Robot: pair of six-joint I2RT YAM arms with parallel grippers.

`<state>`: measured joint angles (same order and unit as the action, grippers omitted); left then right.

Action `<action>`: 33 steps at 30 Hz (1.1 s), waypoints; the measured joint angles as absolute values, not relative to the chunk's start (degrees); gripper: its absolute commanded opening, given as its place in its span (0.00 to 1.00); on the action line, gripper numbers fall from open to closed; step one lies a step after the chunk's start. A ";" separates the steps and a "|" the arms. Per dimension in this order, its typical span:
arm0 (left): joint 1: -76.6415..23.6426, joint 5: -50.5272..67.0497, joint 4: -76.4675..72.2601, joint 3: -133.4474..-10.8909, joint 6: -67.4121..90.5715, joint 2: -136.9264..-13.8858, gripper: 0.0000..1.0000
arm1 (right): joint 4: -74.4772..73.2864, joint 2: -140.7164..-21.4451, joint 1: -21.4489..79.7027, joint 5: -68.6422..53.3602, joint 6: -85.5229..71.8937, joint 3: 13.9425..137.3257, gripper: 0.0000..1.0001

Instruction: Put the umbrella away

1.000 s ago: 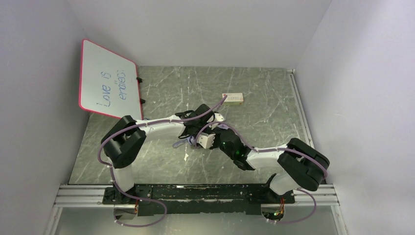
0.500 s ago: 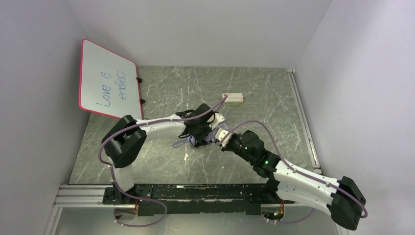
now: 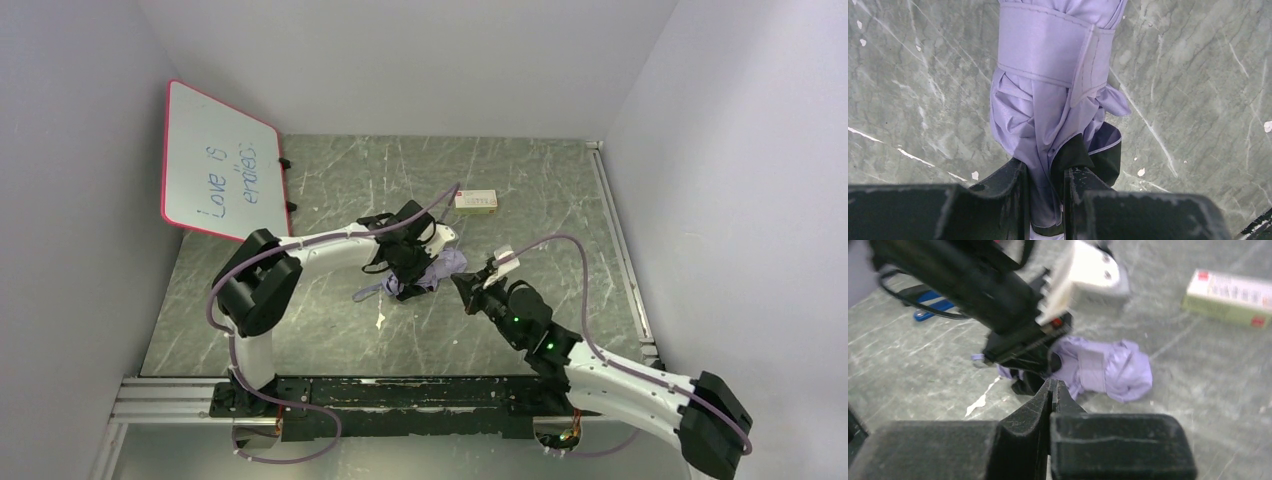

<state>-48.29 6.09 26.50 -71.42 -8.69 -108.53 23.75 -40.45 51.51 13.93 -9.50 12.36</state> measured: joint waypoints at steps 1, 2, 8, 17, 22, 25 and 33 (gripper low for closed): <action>-48.14 6.48 26.68 -71.57 -8.73 -108.62 0.05 | 24.67 -41.39 51.51 15.22 -11.64 11.44 0.00; -48.01 6.87 26.76 -71.64 -8.78 -108.66 0.05 | 26.26 -43.27 51.51 16.78 -13.61 10.48 0.00; -47.79 7.51 27.18 -71.94 -9.21 -108.86 0.05 | 40.80 -60.53 51.00 20.43 -16.95 8.78 0.00; -47.77 7.73 26.85 -71.57 -9.28 -108.66 0.05 | 63.26 -80.29 48.69 18.02 -15.79 10.20 0.00; -47.77 7.73 26.26 -71.05 -9.28 -108.38 0.05 | 69.45 -84.79 47.70 17.45 -14.98 12.16 0.00; -47.77 7.73 25.93 -70.76 -9.28 -108.22 0.05 | 71.64 -87.13 47.00 17.32 -14.66 13.23 0.00; -47.77 7.75 25.93 -70.76 -9.28 -108.22 0.05 | 74.22 -94.80 45.91 17.10 -14.76 15.00 0.00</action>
